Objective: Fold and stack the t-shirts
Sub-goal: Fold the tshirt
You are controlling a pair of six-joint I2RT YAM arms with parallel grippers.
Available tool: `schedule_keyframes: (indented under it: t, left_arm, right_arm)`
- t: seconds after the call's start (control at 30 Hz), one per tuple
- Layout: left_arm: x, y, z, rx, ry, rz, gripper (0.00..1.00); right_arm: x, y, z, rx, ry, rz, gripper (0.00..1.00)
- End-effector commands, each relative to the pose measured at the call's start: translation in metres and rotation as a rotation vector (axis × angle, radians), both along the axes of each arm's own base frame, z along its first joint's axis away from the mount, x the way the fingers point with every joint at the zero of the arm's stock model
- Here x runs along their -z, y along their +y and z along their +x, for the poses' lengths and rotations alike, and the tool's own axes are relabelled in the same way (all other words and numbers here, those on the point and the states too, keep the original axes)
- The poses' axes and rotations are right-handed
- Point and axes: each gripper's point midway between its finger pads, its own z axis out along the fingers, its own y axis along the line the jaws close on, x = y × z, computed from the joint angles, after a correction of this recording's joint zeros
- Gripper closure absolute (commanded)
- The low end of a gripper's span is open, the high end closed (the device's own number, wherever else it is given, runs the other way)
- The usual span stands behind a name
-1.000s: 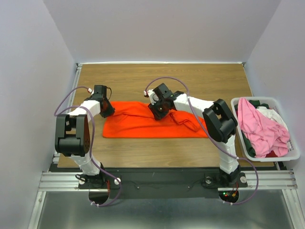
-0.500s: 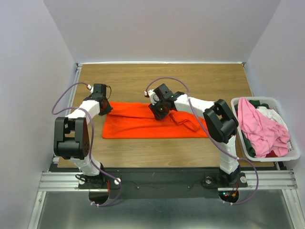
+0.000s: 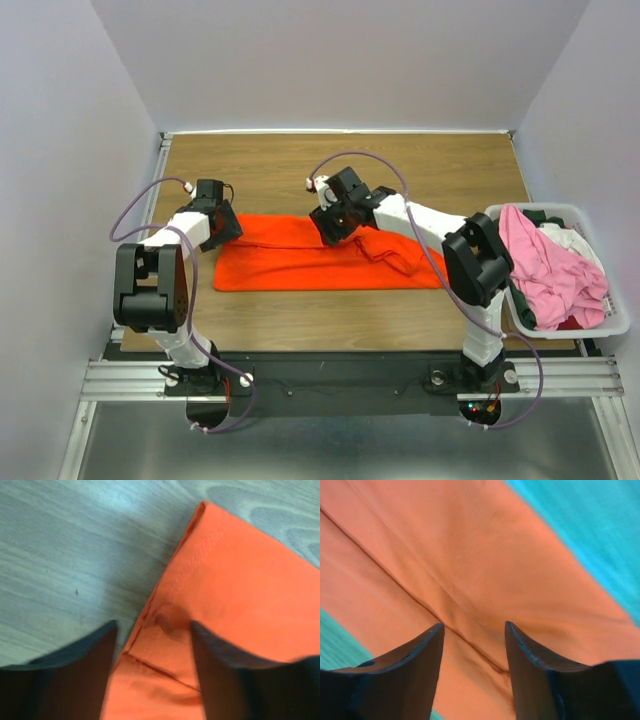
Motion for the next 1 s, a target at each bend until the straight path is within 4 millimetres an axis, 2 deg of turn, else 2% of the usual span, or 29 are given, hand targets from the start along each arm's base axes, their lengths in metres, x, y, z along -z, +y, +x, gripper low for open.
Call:
schedule_keyframes:
  t: [0.0, 0.07, 0.1, 0.17, 0.2, 0.23, 0.27, 0.3, 0.33, 0.37, 0.4, 0.43, 0.47, 0.5, 0.67, 0.97]
  left_arm:
    - [-0.049, -0.001, 0.015, -0.004, -0.102, -0.013, 0.16]
    - [-0.077, 0.0, 0.023, -0.012, -0.17, -0.017, 0.07]
    - [-0.088, -0.001, 0.024, -0.013, -0.191, -0.019, 0.07]
    - [-0.102, -0.002, 0.028, -0.013, -0.224, -0.03, 0.07]
    - [-0.111, -0.004, 0.032, -0.008, -0.246, -0.039, 0.12]
    - [-0.113, -0.01, 0.035, 0.006, -0.255, -0.063, 0.15]
    - [-0.117, -0.013, 0.039, 0.01, -0.268, -0.08, 0.21]
    - [-0.118, -0.016, 0.043, 0.018, -0.276, -0.097, 0.24]
    - [-0.112, -0.025, 0.046, 0.041, -0.263, -0.124, 0.28]
    - [-0.109, -0.029, 0.049, 0.052, -0.259, -0.14, 0.31]
    - [-0.109, -0.035, 0.054, 0.058, -0.263, -0.149, 0.39]
    - [-0.107, -0.045, 0.057, 0.09, -0.26, -0.193, 0.42]
    - [-0.096, -0.05, 0.061, 0.096, -0.238, -0.204, 0.45]
    - [-0.095, -0.055, 0.066, 0.102, -0.244, -0.217, 0.5]
    - [-0.064, -0.065, 0.077, 0.104, -0.192, -0.259, 0.54]
    - [-0.01, -0.056, 0.084, 0.057, -0.106, -0.219, 0.55]
  right_arm:
    - [-0.069, -0.002, 0.024, 0.106, -0.163, 0.061, 0.36]
    - [-0.087, -0.015, 0.031, 0.175, -0.199, 0.062, 0.33]
    - [-0.09, -0.033, 0.041, 0.233, -0.229, 0.029, 0.32]
    - [-0.092, -0.056, 0.048, 0.332, -0.228, 0.012, 0.32]
    - [-0.097, -0.069, 0.052, 0.388, -0.226, 0.018, 0.32]
    - [-0.09, -0.098, 0.062, 0.466, -0.21, -0.001, 0.32]
    - [-0.092, -0.113, 0.065, 0.53, -0.192, 0.019, 0.33]
    - [-0.089, -0.126, 0.068, 0.569, -0.172, 0.029, 0.37]
    - [-0.087, -0.155, 0.079, 0.646, -0.162, 0.031, 0.39]
    - [-0.084, -0.168, 0.081, 0.684, -0.15, 0.03, 0.41]
    - [-0.079, -0.18, 0.082, 0.72, -0.135, 0.03, 0.43]
    - [-0.074, -0.2, 0.087, 0.771, -0.125, 0.02, 0.45]
    - [-0.071, -0.208, 0.089, 0.798, -0.117, 0.021, 0.47]
    - [-0.067, -0.222, 0.092, 0.834, -0.103, 0.021, 0.54]
    - [-0.041, -0.245, 0.095, 0.914, -0.03, 0.019, 0.62]
    - [0.005, -0.266, 0.09, 0.981, 0.084, -0.013, 0.69]
